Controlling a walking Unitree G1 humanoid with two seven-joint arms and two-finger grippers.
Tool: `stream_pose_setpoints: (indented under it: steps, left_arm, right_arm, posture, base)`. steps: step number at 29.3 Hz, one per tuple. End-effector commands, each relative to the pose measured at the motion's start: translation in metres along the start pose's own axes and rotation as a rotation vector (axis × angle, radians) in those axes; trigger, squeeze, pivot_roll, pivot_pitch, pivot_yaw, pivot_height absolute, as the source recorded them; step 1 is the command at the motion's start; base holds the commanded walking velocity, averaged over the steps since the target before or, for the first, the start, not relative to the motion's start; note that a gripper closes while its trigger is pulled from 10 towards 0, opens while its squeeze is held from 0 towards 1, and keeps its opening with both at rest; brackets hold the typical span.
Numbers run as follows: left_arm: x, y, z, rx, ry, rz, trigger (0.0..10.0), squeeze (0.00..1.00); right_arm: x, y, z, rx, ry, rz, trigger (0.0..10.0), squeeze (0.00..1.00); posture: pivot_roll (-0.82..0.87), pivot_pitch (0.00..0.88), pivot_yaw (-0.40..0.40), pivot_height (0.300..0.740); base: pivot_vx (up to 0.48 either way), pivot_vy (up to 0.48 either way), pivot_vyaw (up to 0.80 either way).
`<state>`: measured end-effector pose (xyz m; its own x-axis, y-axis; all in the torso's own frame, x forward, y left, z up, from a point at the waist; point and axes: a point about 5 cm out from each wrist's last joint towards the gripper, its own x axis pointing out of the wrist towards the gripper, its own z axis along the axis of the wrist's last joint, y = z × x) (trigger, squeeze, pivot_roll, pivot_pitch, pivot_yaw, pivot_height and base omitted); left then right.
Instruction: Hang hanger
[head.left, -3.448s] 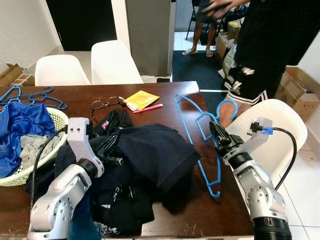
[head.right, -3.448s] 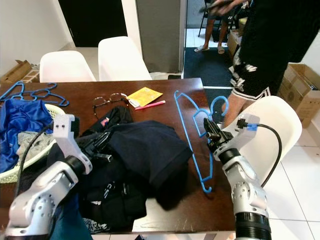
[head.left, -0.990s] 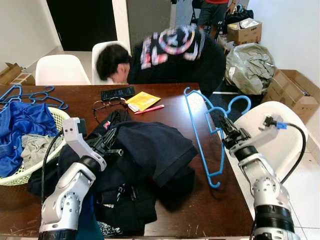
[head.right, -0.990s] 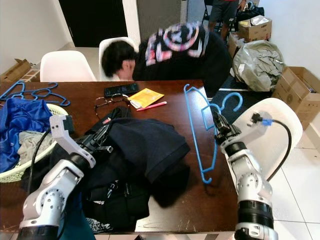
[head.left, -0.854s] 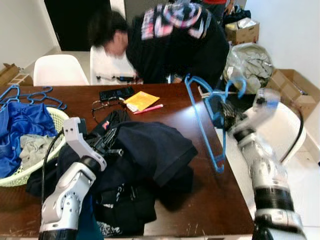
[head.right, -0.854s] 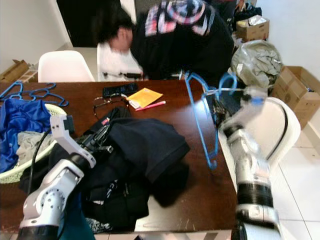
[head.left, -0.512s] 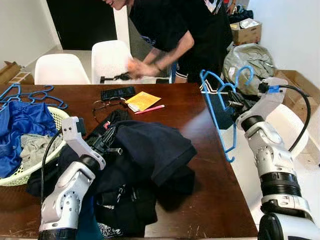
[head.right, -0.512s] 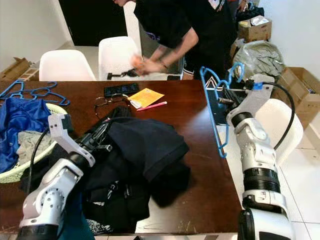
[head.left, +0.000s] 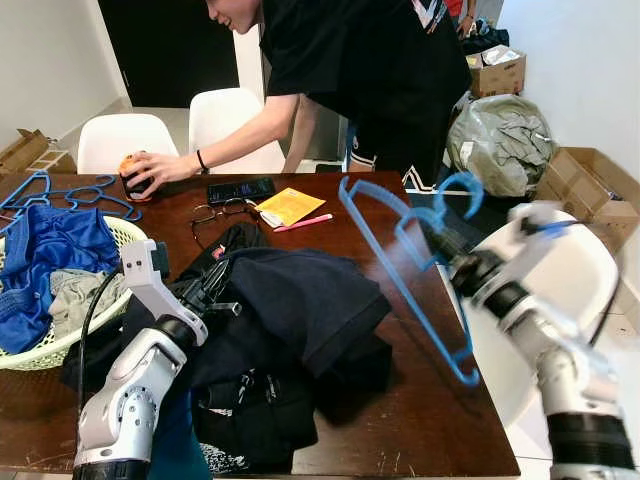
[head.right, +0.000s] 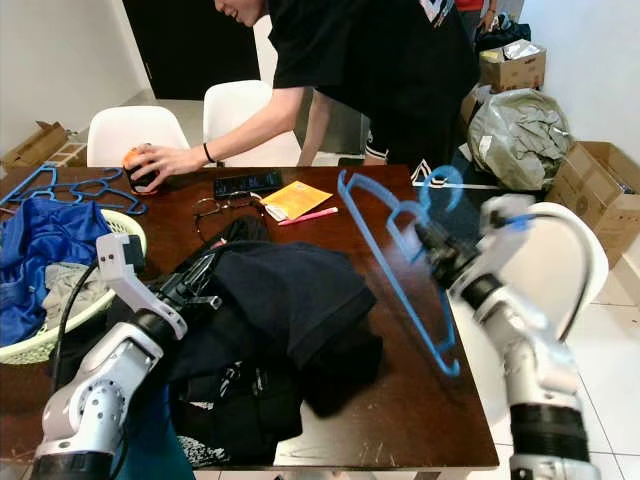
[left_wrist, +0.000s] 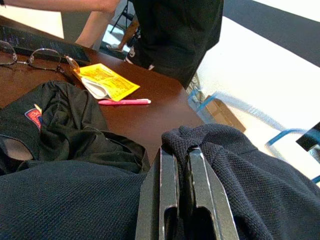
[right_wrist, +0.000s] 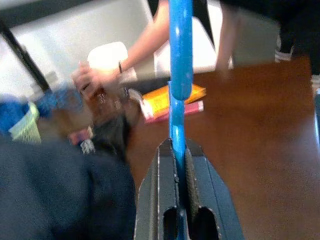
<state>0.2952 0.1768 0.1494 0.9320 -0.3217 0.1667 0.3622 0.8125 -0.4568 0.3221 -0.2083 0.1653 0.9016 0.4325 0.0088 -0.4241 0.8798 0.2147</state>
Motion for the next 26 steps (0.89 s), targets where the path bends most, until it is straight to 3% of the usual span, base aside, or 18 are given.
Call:
stream_pose_setpoints:
  steps: [1,7,12,17,20,26]
  left_arm:
    - [-0.001,0.005,0.005,0.026,-0.006,0.024,10.0,0.0]
    - [0.003,0.003,0.011,0.03,-0.033,0.033,10.0,0.0]
    - [0.002,0.003,0.01,0.036,-0.032,0.032,10.0,0.0]
    - [0.003,0.001,0.013,0.047,-0.032,0.017,10.0,0.0]
    - [0.004,-0.003,0.018,0.082,-0.031,-0.009,10.0,0.0]
    - [0.01,-0.005,0.031,0.092,-0.062,-0.028,10.0,0.0]
  right_arm:
    - [0.003,0.0,-0.003,-0.039,0.006,-0.033,10.0,0.0]
    - [0.01,-0.004,-0.011,-0.008,-0.004,-0.195,10.0,0.0]
    - [0.011,-0.005,-0.009,0.006,-0.019,-0.211,10.0,0.0]
    - [0.013,-0.008,0.006,0.071,-0.098,-0.236,10.0,0.0]
    - [0.013,-0.007,0.021,0.14,-0.177,-0.222,10.0,0.0]
    - [0.009,-0.008,0.023,0.16,-0.199,-0.236,10.0,0.0]
  posture:
    - [0.06,0.011,0.016,0.74]
    - [0.06,0.017,0.011,0.74]
    - [0.06,0.025,0.011,0.74]
    - [0.05,0.027,0.014,0.74]
    - [0.03,0.061,0.016,0.74]
    - [0.01,0.073,0.025,0.74]
  base:
    - [0.0,0.0,0.0]
    - [0.0,0.0,0.0]
    - [0.0,0.0,0.0]
    - [0.0,0.0,0.0]
    - [0.0,0.0,0.0]
    - [0.0,0.0,0.0]
